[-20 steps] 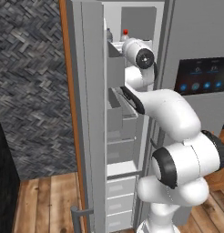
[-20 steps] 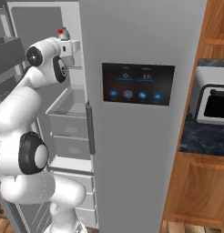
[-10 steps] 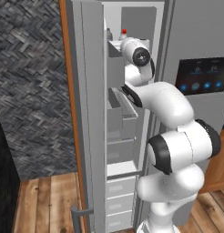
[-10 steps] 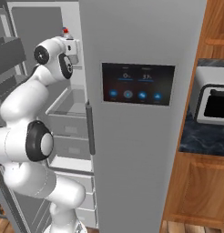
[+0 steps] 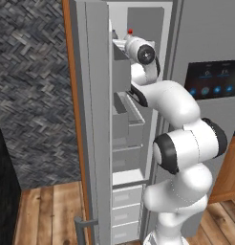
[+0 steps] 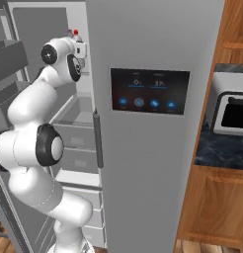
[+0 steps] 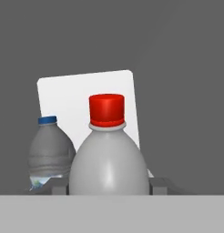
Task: Take the bottled waters from the counter and place them in the freezer to freeze. Close the freezer door after placing the bottles.
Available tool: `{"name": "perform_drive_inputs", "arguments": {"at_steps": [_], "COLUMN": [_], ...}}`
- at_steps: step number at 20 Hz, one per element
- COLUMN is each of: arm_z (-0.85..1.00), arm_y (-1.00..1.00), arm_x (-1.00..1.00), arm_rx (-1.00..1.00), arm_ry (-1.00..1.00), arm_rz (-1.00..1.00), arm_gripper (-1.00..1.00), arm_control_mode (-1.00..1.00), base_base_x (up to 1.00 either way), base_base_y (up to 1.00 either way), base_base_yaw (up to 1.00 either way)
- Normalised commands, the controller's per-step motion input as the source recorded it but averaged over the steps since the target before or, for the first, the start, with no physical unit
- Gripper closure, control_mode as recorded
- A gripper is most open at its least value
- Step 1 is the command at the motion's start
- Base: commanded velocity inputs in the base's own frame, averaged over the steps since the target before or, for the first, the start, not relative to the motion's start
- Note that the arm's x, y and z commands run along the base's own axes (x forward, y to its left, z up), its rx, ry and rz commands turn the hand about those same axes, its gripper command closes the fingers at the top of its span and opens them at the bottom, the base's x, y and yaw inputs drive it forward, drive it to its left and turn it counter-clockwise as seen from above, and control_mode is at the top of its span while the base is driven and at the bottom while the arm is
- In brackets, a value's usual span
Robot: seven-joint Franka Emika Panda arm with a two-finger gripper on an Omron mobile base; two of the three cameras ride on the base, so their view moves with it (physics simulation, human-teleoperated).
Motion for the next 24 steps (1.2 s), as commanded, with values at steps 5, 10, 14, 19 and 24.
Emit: {"name": "perform_drive_inputs", "arguments": {"at_steps": [5, 10, 14, 19, 24], "arm_z": [-0.17, -0.04, 0.0, 0.0, 0.0], "arm_y": [-0.03, 0.08, 0.14, 0.03, -0.28], "arm_x": [0.26, 0.09, -0.08, -0.05, 0.03], "arm_rx": [0.01, -0.03, -0.03, -0.01, 0.0], "arm_ry": [0.06, 0.02, 0.0, -0.01, -0.01], "arm_rz": [0.0, 0.0, 0.0, 0.0, 0.0], "arm_gripper": [1.0, 1.0, 1.0, 1.0, 1.0], "arm_control_mode": [-1.0, -1.0, -1.0, -1.0, -1.0], "base_base_x": [0.0, 0.0, 0.0, 0.0, 0.0], "base_base_y": [0.0, 0.0, 0.0, 0.0, 0.0], "base_base_yaw": [0.0, 0.0, 0.0, 0.0, 0.0]}}
